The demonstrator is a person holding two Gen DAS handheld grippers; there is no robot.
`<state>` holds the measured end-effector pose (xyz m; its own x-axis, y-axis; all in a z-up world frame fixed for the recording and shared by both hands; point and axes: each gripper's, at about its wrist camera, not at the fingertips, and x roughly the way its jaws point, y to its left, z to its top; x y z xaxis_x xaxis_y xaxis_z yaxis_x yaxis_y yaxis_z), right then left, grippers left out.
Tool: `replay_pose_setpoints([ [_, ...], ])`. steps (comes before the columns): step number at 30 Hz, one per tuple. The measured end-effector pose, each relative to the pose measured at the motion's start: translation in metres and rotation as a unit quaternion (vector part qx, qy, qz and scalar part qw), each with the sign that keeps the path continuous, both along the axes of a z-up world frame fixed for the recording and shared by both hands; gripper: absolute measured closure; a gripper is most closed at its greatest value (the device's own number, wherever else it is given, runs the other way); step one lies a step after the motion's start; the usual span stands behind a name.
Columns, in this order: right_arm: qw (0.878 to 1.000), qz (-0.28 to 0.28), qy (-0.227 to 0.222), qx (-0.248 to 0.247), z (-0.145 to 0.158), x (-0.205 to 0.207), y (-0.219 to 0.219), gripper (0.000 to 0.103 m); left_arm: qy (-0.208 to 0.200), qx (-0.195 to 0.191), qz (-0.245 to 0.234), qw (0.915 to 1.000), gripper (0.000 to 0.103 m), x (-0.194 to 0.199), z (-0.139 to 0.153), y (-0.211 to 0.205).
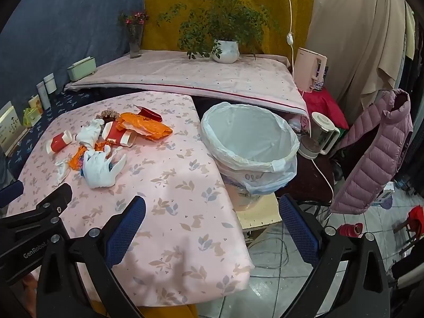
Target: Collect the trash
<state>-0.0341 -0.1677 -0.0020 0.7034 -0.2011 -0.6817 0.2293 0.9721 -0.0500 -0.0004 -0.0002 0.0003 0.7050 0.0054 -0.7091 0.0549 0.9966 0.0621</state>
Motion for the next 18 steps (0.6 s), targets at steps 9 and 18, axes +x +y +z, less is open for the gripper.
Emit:
replay_pose_setpoints([
  [9, 1.000, -0.001, 0.000, -0.001, 0.0010, -0.0003, 0.0018, 0.007, 0.005, -0.003, 0.001, 1.0000, 0.007, 0.0003, -0.0002, 0.0002],
  [18, 1.000, 0.002, -0.002, -0.002, 0.0003, -0.0003, 0.0036, 0.007, 0.005, -0.005, 0.001, 1.0000, 0.007, 0.0001, -0.0001, 0.0005],
])
